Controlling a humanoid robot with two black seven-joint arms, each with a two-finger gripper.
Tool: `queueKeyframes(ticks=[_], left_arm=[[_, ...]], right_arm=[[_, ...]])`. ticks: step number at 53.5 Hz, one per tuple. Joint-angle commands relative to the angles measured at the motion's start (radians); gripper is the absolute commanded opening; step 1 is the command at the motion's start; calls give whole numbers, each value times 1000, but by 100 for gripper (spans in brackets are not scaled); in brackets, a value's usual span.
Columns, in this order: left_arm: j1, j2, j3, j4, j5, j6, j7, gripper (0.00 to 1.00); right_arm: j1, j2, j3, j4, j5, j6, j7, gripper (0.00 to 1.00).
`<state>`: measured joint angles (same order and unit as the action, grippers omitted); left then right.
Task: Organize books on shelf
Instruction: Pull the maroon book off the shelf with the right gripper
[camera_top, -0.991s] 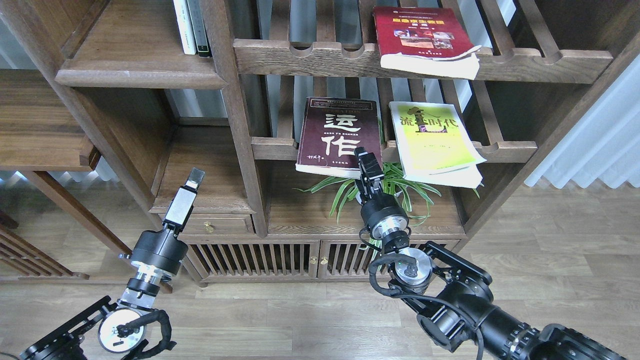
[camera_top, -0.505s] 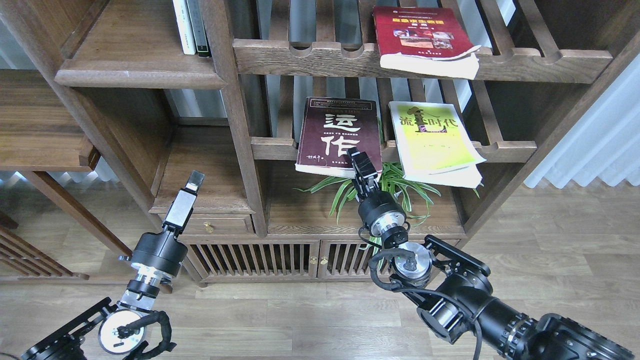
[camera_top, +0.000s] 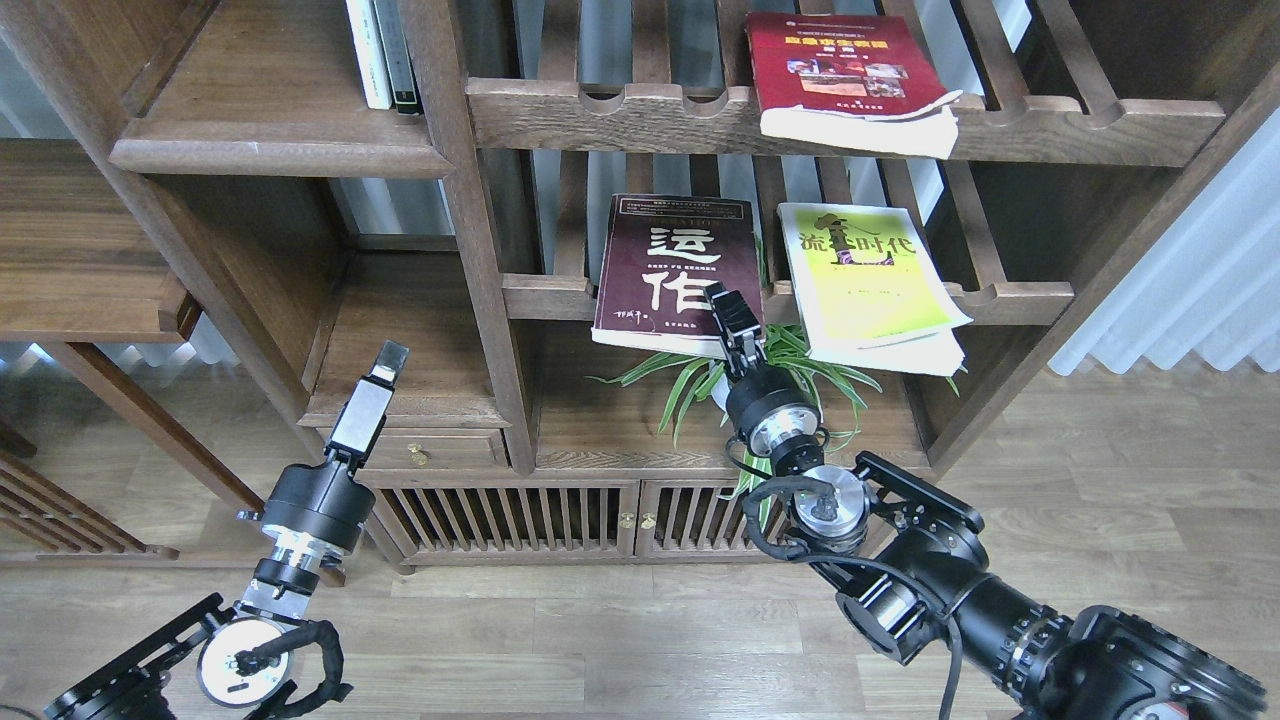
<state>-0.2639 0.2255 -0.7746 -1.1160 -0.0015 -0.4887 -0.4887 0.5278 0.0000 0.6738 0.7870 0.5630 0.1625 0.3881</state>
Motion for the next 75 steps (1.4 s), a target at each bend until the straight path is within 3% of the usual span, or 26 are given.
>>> queueKeyframes(ticks=[1,5,9,20,31,37,49,60,75], left_arm=[[0,0,0,1,0,0,0,100],[0,0,0,2,0,0,0,100],[0,0,0,5,0,0,0,100],[-1,-2,0,25,-6,0,0,100],[2,-9,0,38,-11,0,0,100],[-6,-11,6,74,-11,0,0,100],[-11,-12,-2,93,-12,0,0,100],[-11,-9,8,90,-40,0,0,100],[0,-6,24,74,-72,0,0,99]], right_arm=[[0,0,1,0,2,6,0,50],[0,0,1,0,2,8,3,43],[1,0,4,-3,3,26,8,29],[0,0,3,-12,2,158,3,6],[-8,0,4,0,2,215,5,5],[-31,0,3,8,-5,326,-2,5],[-109,0,-10,72,-15,326,-58,4],[-163,0,3,146,-21,326,-61,3],[-250,-141,6,293,-22,326,-60,3]])
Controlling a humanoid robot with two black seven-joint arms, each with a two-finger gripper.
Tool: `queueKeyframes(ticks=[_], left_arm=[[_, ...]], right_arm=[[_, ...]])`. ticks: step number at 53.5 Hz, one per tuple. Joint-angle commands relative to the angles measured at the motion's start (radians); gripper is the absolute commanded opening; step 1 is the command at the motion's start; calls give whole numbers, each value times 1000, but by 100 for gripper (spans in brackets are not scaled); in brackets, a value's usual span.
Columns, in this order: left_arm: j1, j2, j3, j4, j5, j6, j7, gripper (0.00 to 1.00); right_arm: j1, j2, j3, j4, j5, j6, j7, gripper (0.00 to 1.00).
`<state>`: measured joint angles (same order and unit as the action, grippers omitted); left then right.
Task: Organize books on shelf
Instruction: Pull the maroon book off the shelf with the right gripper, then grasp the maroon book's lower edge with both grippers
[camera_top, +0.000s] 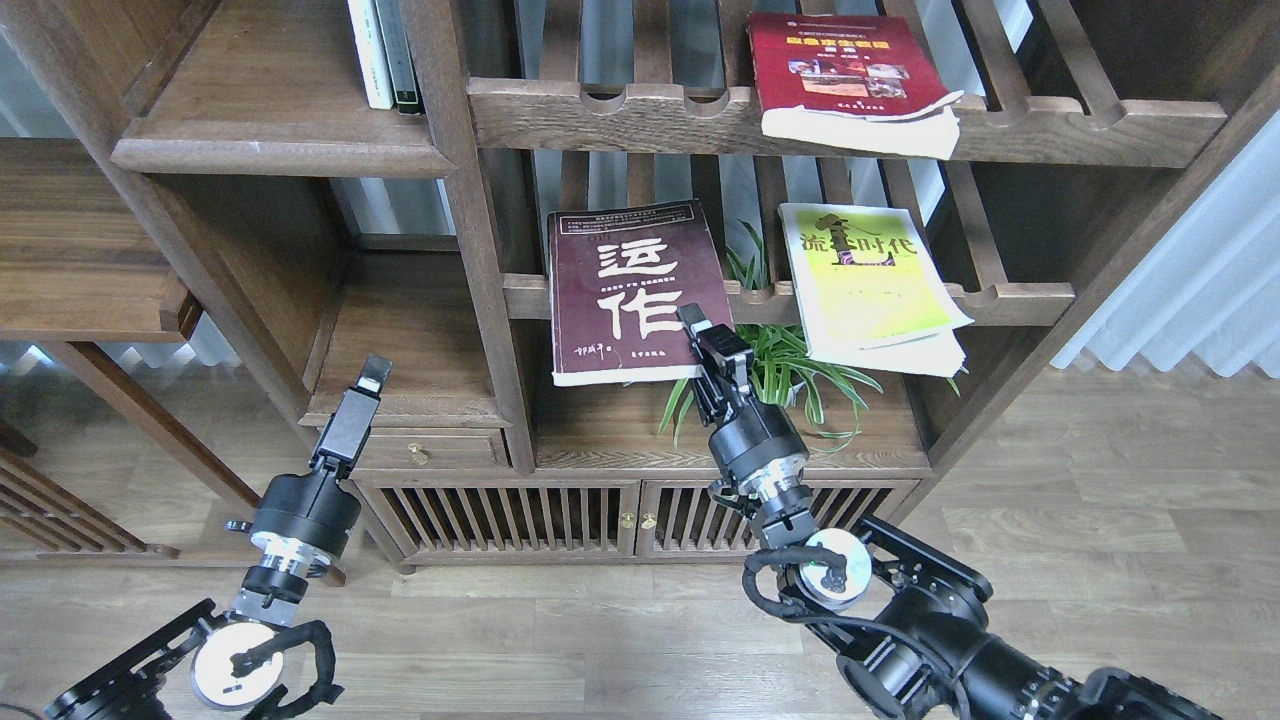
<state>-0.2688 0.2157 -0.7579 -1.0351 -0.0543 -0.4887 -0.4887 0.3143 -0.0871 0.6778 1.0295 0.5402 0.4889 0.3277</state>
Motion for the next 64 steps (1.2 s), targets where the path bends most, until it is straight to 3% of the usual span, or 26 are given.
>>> queueKeyframes(ticks=[1,16,19,20,24,29,48,60,64], left_arm=[[5,5,9,-6,-25,0,0,99],[5,8,19,-6,-145,0,0,99],[2,8,25,-10,-160,0,25,99],[3,10,26,-16,-183,0,63,98],[5,17,45,-32,-223,0,113,98],[2,53,92,-49,-289,0,157,98],[-18,123,215,-132,-440,0,177,98],[-18,123,265,-141,-443,0,288,97],[-18,125,282,-141,-446,0,303,97]], right_arm=[[-44,-65,2,60,1,0,1,3],[-124,-151,-3,185,-2,0,1,3],[-144,-168,-7,230,-3,0,1,3],[-168,-186,-12,268,-17,0,-1,3],[-199,-203,-14,284,-58,0,-1,3],[-231,-211,-15,287,-100,0,-1,3],[-276,-203,-55,287,-126,0,-2,3],[-273,-192,-95,284,-144,0,-12,3],[-273,-172,-95,282,-151,0,-12,3]])
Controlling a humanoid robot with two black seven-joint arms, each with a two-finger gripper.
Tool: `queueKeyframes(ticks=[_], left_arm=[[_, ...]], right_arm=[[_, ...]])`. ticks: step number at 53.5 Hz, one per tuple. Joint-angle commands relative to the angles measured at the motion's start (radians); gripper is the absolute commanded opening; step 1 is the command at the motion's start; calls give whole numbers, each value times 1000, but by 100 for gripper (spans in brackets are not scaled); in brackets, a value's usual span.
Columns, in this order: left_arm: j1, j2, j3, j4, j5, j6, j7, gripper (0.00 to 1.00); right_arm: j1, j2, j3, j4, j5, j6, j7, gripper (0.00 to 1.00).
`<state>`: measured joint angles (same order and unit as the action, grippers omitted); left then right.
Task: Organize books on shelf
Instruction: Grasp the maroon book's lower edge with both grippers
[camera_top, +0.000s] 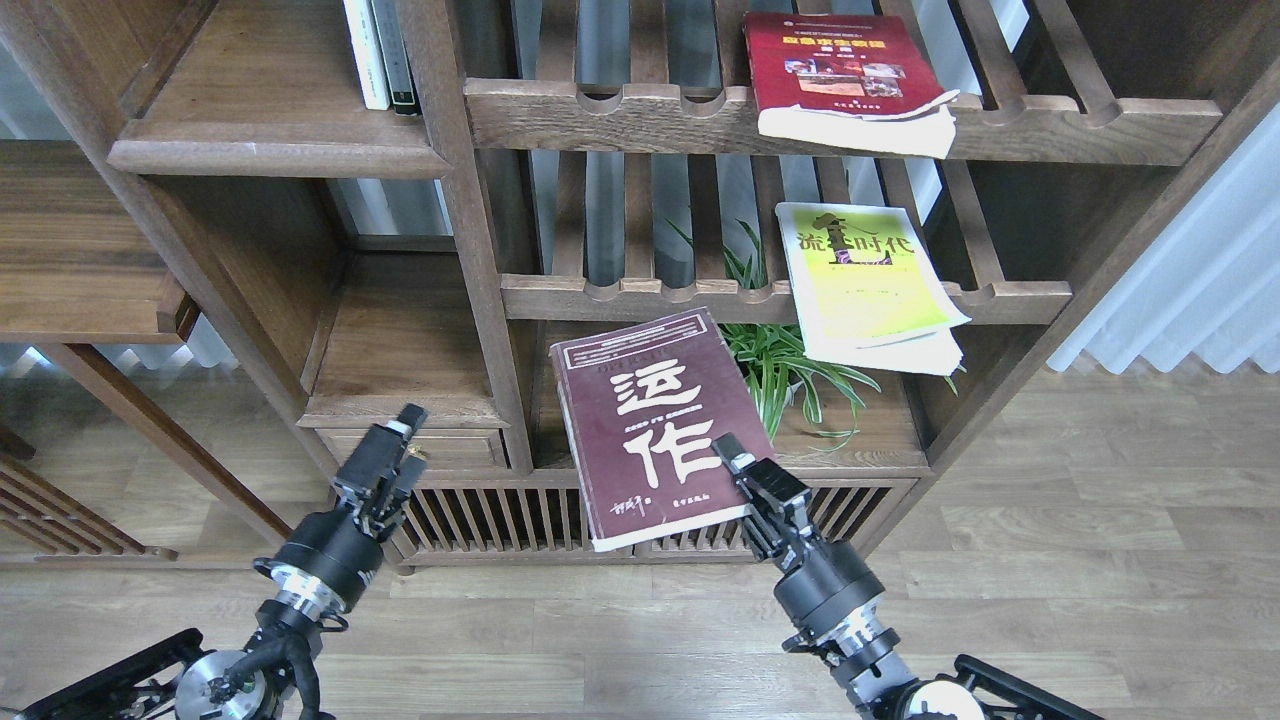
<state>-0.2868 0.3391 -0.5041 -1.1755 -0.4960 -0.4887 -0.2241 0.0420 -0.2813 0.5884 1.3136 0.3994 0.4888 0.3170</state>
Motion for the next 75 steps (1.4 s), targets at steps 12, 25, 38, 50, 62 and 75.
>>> queueKeyframes(ticks=[12,25,38,50,62,75], left_arm=[[0,6,62,-7,-6,0,46,97],[-5,-2,62,-7,-6,0,51,95],[-3,-3,87,-41,-6,0,51,95],[-5,0,144,-52,-6,0,52,95],[-9,-2,145,-52,-4,0,54,95],[-11,6,144,-52,-4,0,52,88]], right_arm=[[1,50,-41,-25,-50,0,-4,3],[1,59,-58,-43,-51,0,-6,3],[6,96,-91,-47,-53,0,-29,3],[7,125,-108,-57,-51,0,-30,3],[7,125,-139,-60,-53,0,-30,3],[7,131,-140,-68,-51,0,-30,3]])
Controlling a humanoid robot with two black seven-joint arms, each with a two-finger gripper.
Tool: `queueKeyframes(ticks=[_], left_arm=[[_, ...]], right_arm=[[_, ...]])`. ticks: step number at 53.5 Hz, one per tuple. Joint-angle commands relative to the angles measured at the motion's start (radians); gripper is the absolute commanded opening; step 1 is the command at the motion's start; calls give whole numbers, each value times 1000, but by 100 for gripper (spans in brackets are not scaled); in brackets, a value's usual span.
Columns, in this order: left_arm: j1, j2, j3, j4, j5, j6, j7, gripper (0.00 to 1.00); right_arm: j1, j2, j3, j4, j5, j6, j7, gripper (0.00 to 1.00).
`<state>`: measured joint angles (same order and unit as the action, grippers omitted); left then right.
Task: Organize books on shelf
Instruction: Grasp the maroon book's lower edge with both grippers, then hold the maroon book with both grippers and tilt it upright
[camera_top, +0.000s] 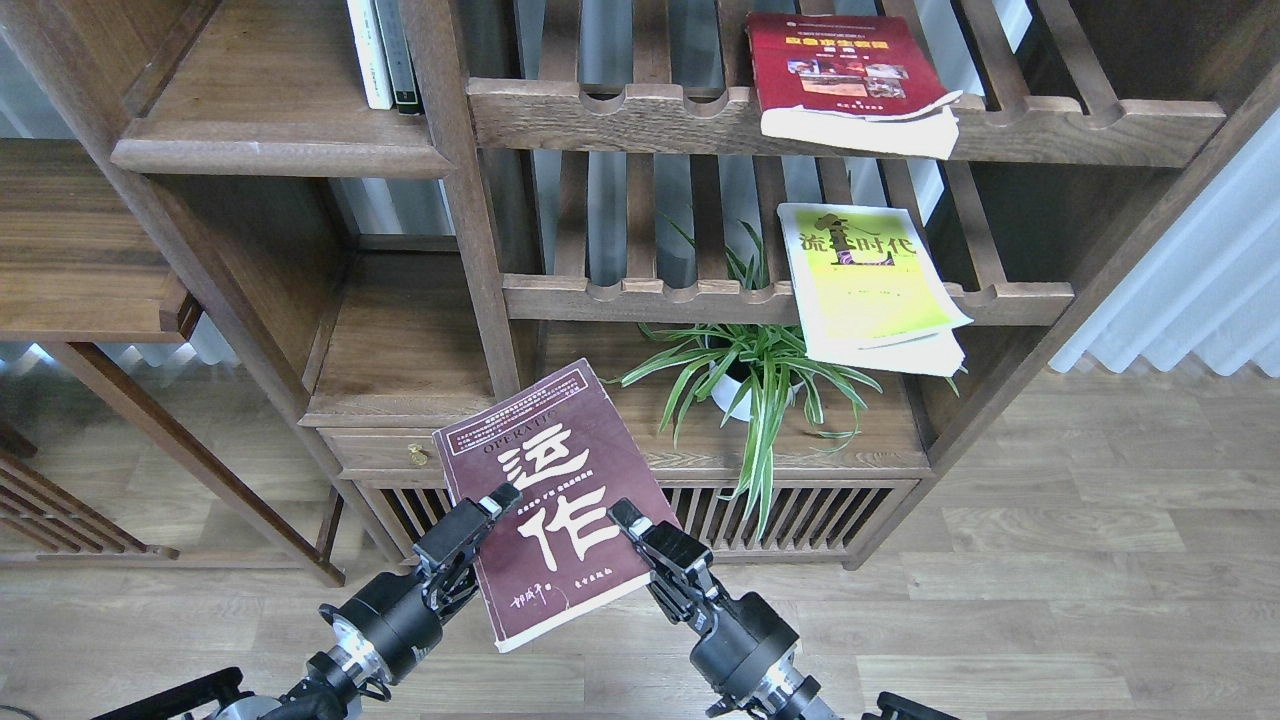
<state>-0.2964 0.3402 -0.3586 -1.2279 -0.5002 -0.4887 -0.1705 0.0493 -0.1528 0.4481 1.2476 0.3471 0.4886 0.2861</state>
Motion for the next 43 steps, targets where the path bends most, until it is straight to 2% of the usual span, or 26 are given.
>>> queueKeyframes(ticks=[1,43], left_arm=[[-1,5,-2,1,0,0,-1,88],[5,2,6,4,6,0,-1,89]], right_arm=[[0,2,1,-2,1,0,1,3],[7,39,12,0,7,0,2,3]])
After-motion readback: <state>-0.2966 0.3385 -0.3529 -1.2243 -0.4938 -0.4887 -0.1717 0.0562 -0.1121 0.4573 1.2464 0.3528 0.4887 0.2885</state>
